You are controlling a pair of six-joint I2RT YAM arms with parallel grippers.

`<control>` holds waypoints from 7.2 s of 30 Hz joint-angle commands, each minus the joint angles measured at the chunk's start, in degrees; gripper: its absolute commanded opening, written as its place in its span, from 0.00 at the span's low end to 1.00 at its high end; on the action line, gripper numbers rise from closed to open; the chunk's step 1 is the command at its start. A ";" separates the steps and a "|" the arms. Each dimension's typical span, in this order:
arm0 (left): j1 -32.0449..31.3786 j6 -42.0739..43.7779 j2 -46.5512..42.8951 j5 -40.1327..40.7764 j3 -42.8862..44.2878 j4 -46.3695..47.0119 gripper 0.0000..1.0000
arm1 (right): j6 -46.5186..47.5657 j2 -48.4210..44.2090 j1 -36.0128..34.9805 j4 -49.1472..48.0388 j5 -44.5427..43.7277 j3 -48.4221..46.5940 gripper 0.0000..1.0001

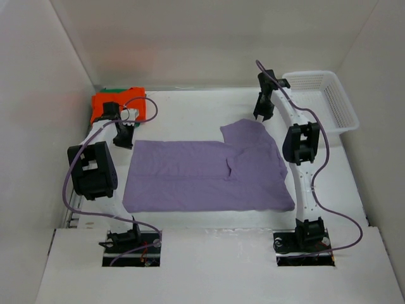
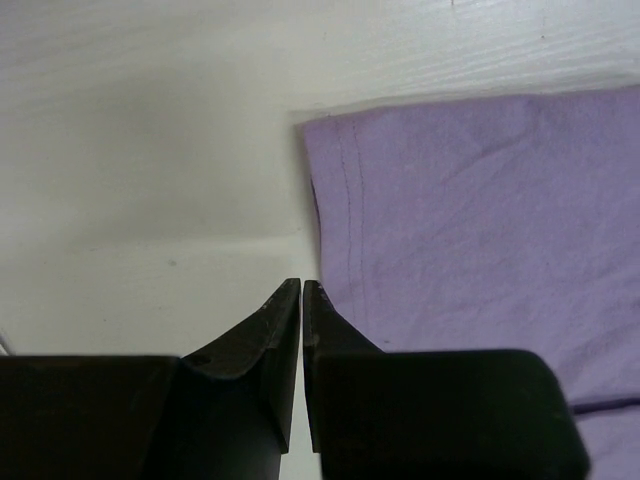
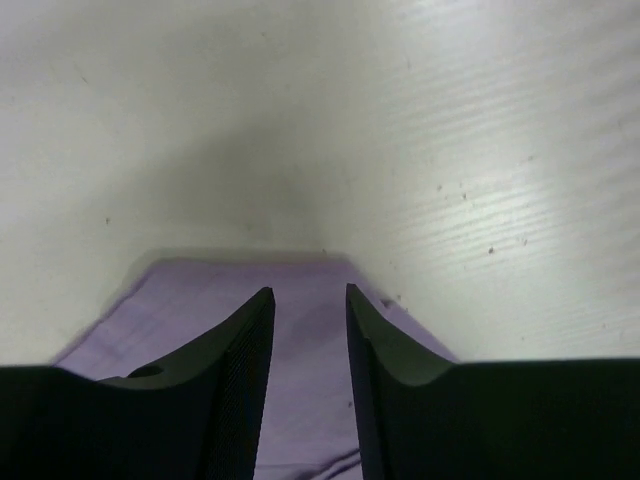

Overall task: Fold and stack the t-shirts
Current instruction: Grap the side of the flattened tshirt furthest away from the robot with both arms, then fold the other side of the tshirt into a rectangle

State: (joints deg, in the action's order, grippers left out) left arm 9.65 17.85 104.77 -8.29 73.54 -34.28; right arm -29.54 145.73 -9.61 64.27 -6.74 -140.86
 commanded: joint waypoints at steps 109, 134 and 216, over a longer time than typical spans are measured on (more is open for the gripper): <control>-3.28 -8.97 3.87 -4.01 5.12 8.18 0.45 | 13.37 -25.23 -15.31 -22.17 2.44 37.76 0.00; -3.80 -2.40 1.34 -7.09 -0.49 6.06 0.00 | 11.88 -33.39 -16.19 -22.52 -3.53 46.97 0.00; -9.78 30.58 -40.35 5.39 -40.93 10.20 0.08 | -12.73 -85.33 -16.62 -24.63 -8.81 105.08 0.07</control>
State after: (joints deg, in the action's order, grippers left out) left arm -0.03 45.95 65.32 -3.20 33.95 -24.99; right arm -37.85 64.20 -26.46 35.66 -13.85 -38.52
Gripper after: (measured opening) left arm 0.081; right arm 0.058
